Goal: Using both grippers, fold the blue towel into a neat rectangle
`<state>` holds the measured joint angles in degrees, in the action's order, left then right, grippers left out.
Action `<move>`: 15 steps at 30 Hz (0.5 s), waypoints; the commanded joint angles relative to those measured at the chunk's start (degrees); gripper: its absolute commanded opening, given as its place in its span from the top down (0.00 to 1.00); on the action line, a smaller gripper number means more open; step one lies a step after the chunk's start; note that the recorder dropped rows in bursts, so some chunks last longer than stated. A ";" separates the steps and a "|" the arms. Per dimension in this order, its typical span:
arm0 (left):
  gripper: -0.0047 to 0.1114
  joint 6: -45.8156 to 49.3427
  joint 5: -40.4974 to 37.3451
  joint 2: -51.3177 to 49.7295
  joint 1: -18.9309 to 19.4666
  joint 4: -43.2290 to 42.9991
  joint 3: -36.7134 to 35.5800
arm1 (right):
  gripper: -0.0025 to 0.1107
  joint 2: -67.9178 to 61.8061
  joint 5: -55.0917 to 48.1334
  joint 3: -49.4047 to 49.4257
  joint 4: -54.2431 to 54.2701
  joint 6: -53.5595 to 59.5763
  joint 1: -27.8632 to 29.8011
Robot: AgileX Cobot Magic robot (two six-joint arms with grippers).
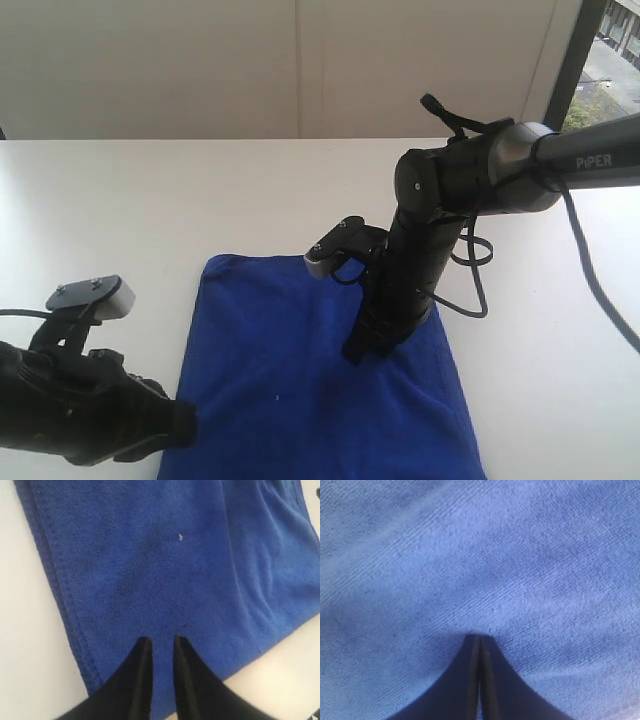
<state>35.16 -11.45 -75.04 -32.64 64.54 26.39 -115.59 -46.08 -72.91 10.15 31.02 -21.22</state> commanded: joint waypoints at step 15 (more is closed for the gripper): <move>0.96 8.76 -7.47 -9.67 -0.10 1.10 -0.30 | 0.98 -1.11 -0.37 0.37 0.50 0.28 0.09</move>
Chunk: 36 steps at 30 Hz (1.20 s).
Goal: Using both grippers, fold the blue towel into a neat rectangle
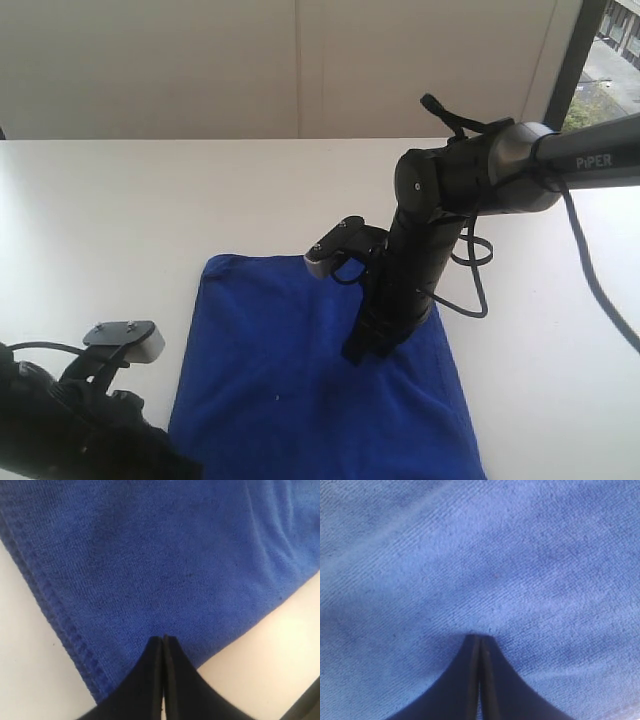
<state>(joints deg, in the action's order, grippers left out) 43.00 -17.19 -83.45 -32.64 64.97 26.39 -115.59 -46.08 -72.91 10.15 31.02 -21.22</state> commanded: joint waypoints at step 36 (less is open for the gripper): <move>0.96 0.95 4.93 10.22 -0.10 -1.75 7.77 | 0.98 9.21 3.92 0.37 -12.34 -9.26 0.09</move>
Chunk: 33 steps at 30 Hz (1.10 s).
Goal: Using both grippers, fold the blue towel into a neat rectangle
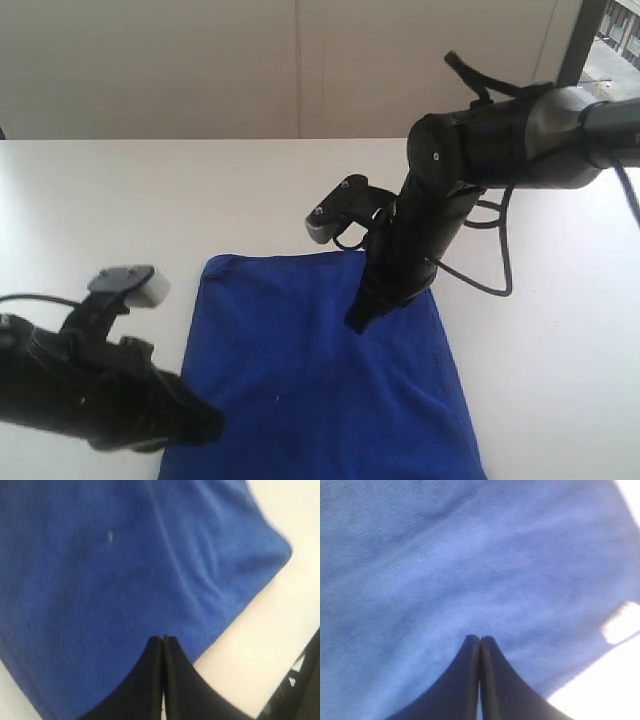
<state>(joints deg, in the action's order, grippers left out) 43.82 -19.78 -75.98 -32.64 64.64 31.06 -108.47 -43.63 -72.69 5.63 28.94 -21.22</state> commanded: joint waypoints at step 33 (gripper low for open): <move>0.96 68.66 46.69 -29.32 19.46 18.57 35.46 | 0.98 0.97 6.75 0.15 -16.98 -16.57 0.09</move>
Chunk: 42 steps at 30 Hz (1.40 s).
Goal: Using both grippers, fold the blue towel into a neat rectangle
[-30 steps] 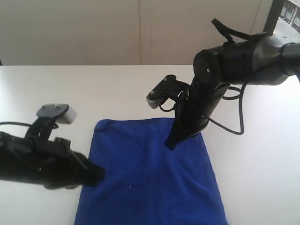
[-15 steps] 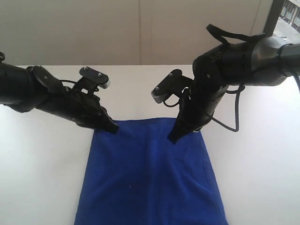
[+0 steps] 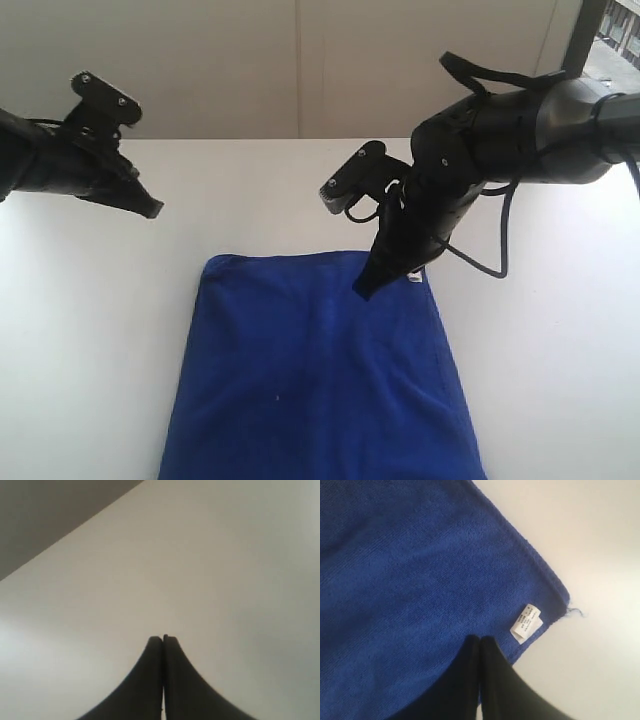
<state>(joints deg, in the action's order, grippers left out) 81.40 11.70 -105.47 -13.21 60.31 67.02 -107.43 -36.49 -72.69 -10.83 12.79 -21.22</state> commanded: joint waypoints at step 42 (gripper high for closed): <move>0.96 -30.65 -39.94 -9.10 -6.56 -21.37 9.60 | 0.98 -0.07 -14.21 0.19 23.26 17.05 -8.26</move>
<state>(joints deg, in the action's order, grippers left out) 51.31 -30.75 -113.74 -19.46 38.97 76.43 -107.43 -48.41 -72.69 11.38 28.10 -26.96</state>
